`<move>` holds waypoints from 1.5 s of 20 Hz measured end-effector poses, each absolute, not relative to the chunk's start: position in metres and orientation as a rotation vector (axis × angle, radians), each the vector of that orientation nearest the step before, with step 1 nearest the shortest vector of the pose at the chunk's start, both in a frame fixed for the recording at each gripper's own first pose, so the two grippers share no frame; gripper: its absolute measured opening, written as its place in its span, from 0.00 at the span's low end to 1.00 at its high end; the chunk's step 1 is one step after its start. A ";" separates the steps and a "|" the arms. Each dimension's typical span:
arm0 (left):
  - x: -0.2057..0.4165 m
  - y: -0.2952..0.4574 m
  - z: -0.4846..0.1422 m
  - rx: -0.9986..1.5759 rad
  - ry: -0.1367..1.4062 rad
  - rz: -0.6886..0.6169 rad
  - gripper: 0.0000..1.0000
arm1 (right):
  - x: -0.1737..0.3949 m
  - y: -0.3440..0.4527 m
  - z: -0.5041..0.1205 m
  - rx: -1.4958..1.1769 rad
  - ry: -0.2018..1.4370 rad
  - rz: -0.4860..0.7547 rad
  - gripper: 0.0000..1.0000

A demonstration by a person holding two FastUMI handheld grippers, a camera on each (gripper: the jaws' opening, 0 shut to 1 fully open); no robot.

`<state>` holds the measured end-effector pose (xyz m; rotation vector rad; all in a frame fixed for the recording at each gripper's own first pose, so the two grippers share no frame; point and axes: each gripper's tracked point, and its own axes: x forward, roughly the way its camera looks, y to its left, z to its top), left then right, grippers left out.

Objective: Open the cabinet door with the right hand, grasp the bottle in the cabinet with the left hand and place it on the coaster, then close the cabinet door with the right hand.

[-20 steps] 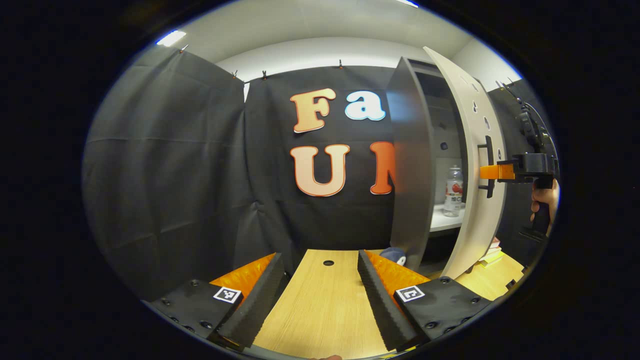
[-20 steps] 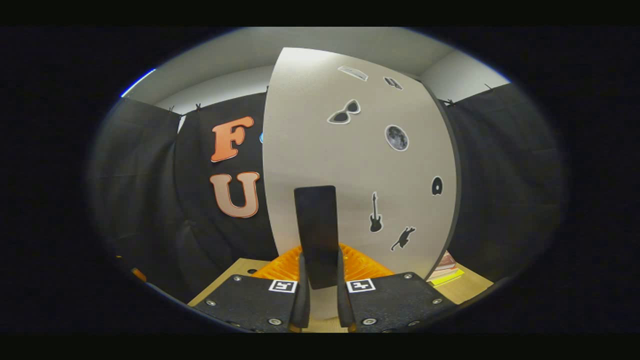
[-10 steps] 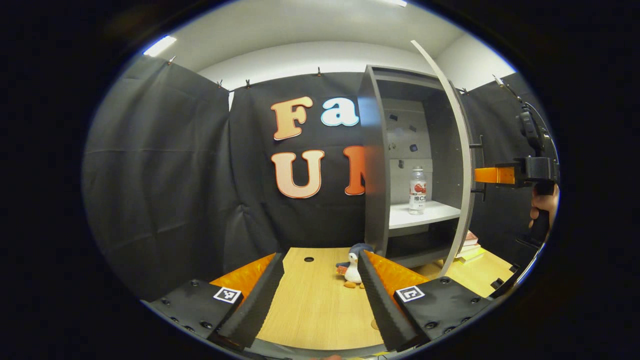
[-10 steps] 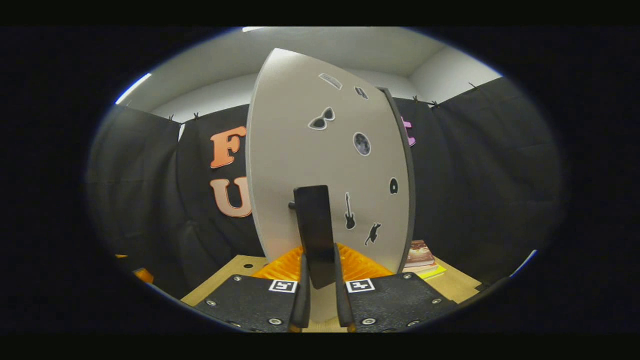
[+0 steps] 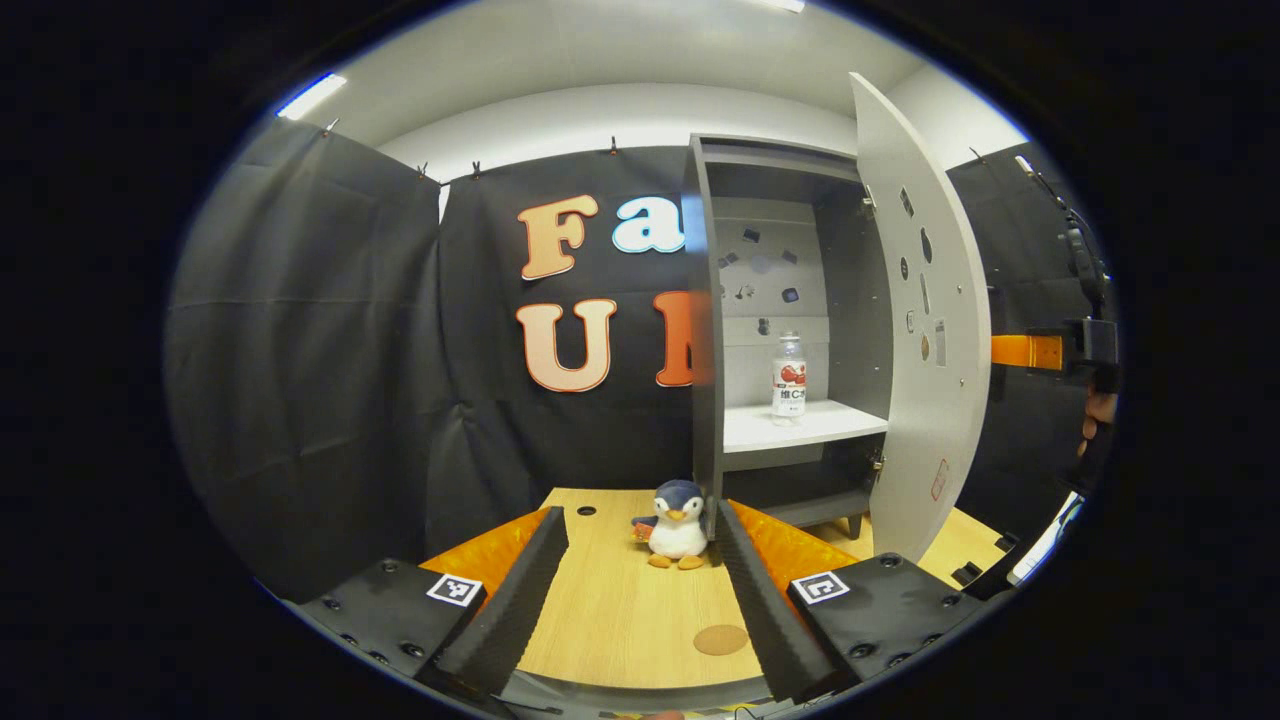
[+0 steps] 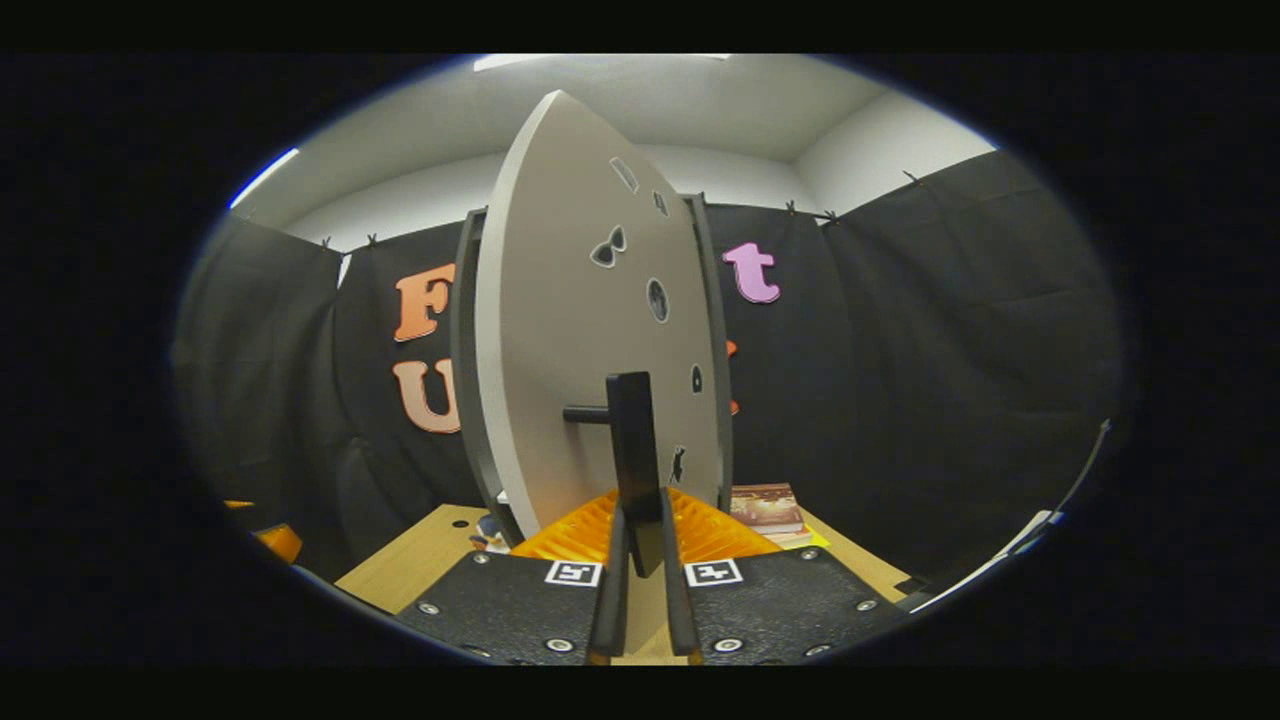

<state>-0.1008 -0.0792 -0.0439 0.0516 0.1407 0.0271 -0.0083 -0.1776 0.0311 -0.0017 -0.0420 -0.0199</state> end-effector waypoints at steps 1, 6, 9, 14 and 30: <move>-0.101 -0.086 -0.044 0.051 0.142 0.022 0.94 | -0.018 -0.185 0.035 -0.004 -0.046 -0.021 0.16; -0.101 -0.112 -0.046 0.044 0.149 -0.005 0.94 | -0.026 -0.223 0.045 0.004 -0.058 -0.034 0.18; -0.099 -0.121 -0.044 0.047 0.147 -0.010 0.94 | -0.029 -0.239 0.053 0.014 -0.082 -0.032 0.16; -0.098 -0.134 -0.046 0.045 0.155 -0.012 0.96 | -0.033 -0.267 0.051 0.007 -0.097 -0.041 0.09; -0.098 -0.175 -0.036 0.043 0.139 -0.046 0.94 | -0.051 -0.324 0.046 0.118 -0.081 -0.043 0.11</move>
